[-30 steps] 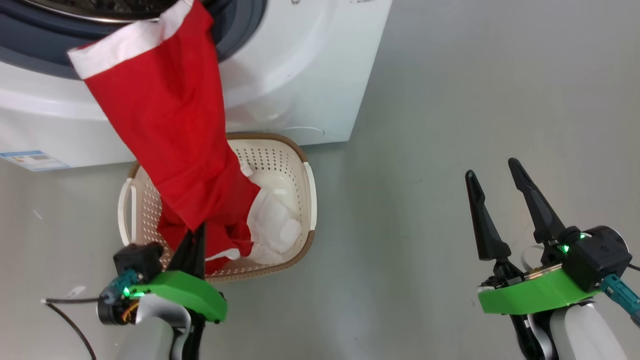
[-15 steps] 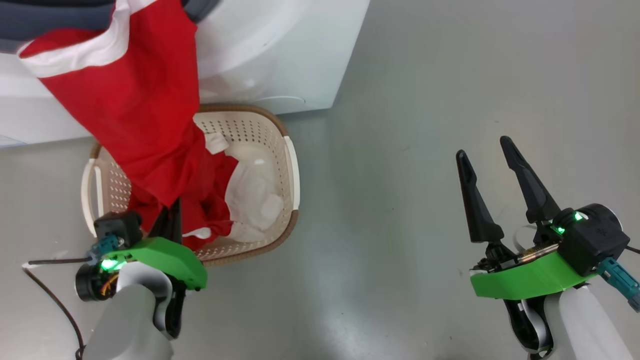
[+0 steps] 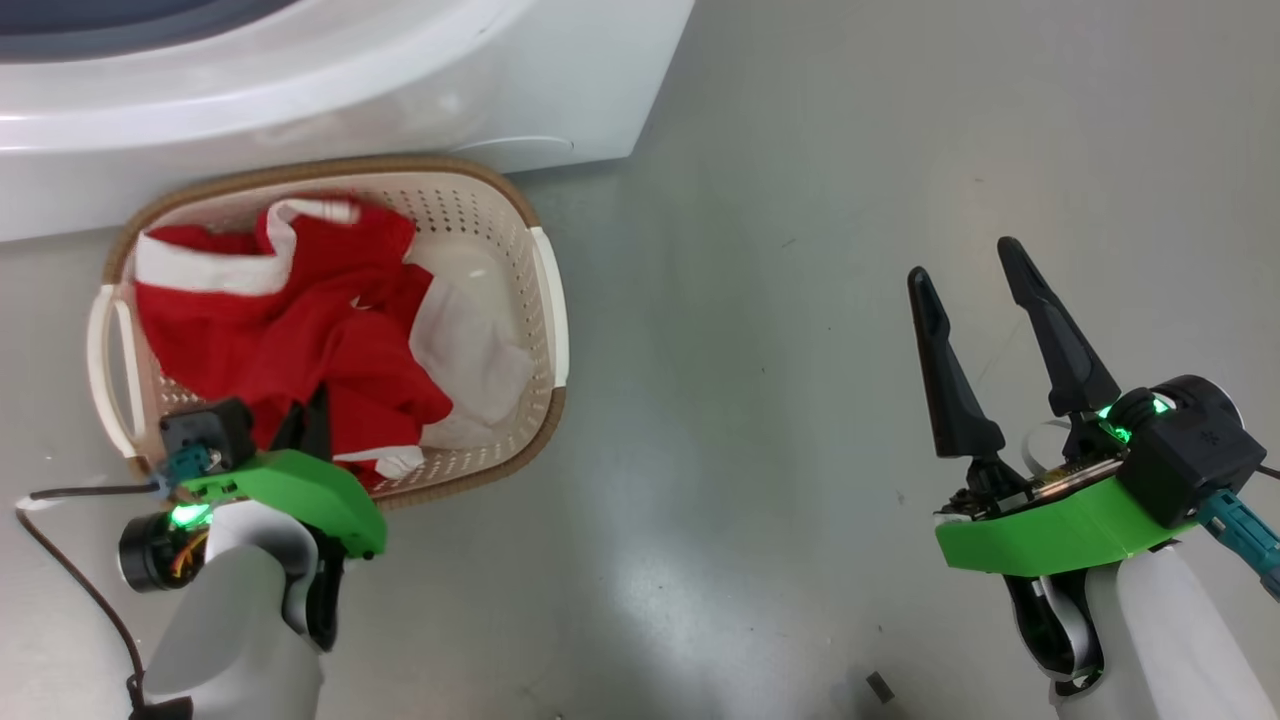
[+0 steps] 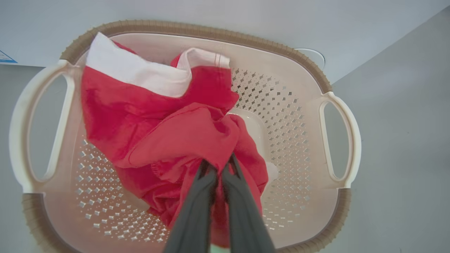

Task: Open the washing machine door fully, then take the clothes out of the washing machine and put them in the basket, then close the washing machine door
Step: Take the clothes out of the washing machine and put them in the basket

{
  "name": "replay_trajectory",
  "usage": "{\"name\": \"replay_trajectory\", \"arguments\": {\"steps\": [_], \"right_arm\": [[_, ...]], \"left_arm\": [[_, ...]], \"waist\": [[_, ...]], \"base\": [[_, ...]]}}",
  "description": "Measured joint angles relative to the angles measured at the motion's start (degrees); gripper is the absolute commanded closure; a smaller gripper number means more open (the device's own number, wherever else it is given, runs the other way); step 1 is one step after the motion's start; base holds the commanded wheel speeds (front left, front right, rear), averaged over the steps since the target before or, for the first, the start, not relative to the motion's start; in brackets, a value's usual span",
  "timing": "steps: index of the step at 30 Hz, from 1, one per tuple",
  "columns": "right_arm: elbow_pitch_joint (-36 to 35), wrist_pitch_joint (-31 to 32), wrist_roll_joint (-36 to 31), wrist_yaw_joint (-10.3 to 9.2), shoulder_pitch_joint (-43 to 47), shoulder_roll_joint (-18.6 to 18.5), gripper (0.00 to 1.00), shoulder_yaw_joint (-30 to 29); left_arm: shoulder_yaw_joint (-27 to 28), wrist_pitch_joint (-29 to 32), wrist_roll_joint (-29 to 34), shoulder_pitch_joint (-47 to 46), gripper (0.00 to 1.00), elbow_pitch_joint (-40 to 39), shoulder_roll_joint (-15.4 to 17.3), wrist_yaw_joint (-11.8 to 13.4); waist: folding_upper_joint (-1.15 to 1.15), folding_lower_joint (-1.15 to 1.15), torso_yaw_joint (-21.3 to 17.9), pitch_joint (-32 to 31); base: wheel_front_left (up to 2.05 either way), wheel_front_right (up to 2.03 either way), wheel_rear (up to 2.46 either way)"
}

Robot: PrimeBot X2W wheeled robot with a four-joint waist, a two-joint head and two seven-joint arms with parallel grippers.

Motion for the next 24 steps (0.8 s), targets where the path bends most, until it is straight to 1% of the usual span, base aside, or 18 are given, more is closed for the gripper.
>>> {"name": "replay_trajectory", "arguments": {"steps": [4,5,6,9,13,19,21,24], "right_arm": [[0.0,0.0,0.0,0.00,0.0,0.0,0.00,0.1],[0.1,0.0,0.0,0.00,-0.1,0.0,0.00,0.2],[0.1,0.0,0.0,0.00,-0.1,0.0,0.00,0.2],[0.3,0.0,0.2,0.00,-0.2,0.0,0.00,0.4],[0.4,0.0,0.4,0.00,-0.2,0.0,0.00,0.6],[0.8,0.0,0.5,0.00,-0.2,0.0,0.00,0.8],[0.9,0.0,0.5,0.00,-0.2,0.0,0.00,0.8],[1.0,0.0,0.6,0.00,-0.2,0.0,0.00,0.6]], "left_arm": [[0.5,0.0,0.2,-0.7,1.00,1.0,0.1,0.3],[0.5,0.0,0.5,-1.1,0.56,1.3,0.2,0.8],[0.5,0.0,1.1,-1.4,0.00,1.5,0.3,1.3],[0.9,0.0,1.1,-2.4,0.00,3.3,0.6,2.1],[2.0,0.0,0.8,-3.5,0.00,6.7,0.8,2.1],[2.2,0.0,0.3,-4.3,0.00,9.7,1.4,2.0],[2.2,0.0,0.3,-4.3,0.00,10.0,1.4,1.9],[1.8,0.0,0.3,-4.3,0.00,10.3,1.3,1.0]], "waist": [[0.00,0.00,-0.3,0.6],[0.00,0.00,-0.5,0.7],[0.00,0.00,-0.6,0.8],[0.00,0.00,-0.8,0.9],[0.00,0.00,-1.0,0.8],[0.00,0.00,-1.0,0.1],[0.00,0.00,-1.0,-0.2],[0.00,0.00,-0.8,-1.0]], "base": [[0.00,0.00,0.00],[0.00,0.00,0.00],[0.00,0.00,0.00],[0.00,0.00,0.00],[0.00,0.00,0.00],[0.00,0.00,0.00],[0.00,0.00,0.00],[0.00,0.00,0.00]]}}
